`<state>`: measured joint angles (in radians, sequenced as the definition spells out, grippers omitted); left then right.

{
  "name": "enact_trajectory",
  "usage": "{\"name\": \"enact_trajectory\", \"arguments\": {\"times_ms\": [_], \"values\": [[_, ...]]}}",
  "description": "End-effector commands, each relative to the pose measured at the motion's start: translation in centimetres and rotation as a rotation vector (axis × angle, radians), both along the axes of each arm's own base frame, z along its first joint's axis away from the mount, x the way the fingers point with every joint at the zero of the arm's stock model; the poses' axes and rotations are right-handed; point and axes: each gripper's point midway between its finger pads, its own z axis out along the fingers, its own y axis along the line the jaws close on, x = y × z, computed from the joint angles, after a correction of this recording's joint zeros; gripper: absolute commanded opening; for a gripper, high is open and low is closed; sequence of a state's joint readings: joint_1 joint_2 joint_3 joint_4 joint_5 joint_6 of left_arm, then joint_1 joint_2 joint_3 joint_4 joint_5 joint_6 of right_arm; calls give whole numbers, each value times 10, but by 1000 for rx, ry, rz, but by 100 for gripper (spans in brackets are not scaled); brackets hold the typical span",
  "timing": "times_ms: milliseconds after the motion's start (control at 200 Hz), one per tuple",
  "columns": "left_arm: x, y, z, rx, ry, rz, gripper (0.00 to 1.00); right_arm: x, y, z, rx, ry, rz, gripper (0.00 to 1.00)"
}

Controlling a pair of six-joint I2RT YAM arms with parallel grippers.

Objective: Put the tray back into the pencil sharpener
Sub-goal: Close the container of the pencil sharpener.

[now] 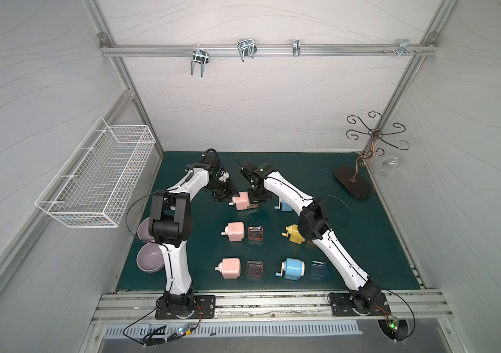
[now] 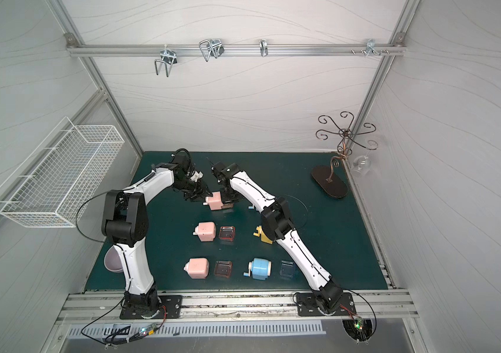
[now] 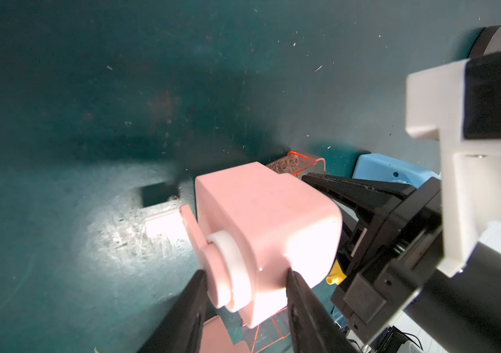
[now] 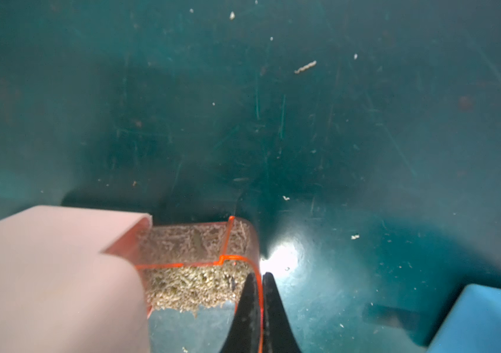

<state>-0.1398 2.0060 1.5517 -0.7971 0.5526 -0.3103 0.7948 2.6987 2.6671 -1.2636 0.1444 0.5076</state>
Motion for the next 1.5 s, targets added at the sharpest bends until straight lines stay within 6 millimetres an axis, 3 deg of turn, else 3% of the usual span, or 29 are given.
{"name": "enact_trajectory", "arguments": {"times_ms": [0,420,771,1491], "values": [[3,-3,-3,9,5,-21,46,-5,14,23,57,-24,15,4],[2,-5,-4,11,8,-25,46,-16,6,20,96,76,-44,6],[1,-5,-5,14,10,-27,46,-12,5,27,138,89,-66,8],[0,-8,-4,13,9,-37,46,-14,17,35,200,100,-64,12]]}}
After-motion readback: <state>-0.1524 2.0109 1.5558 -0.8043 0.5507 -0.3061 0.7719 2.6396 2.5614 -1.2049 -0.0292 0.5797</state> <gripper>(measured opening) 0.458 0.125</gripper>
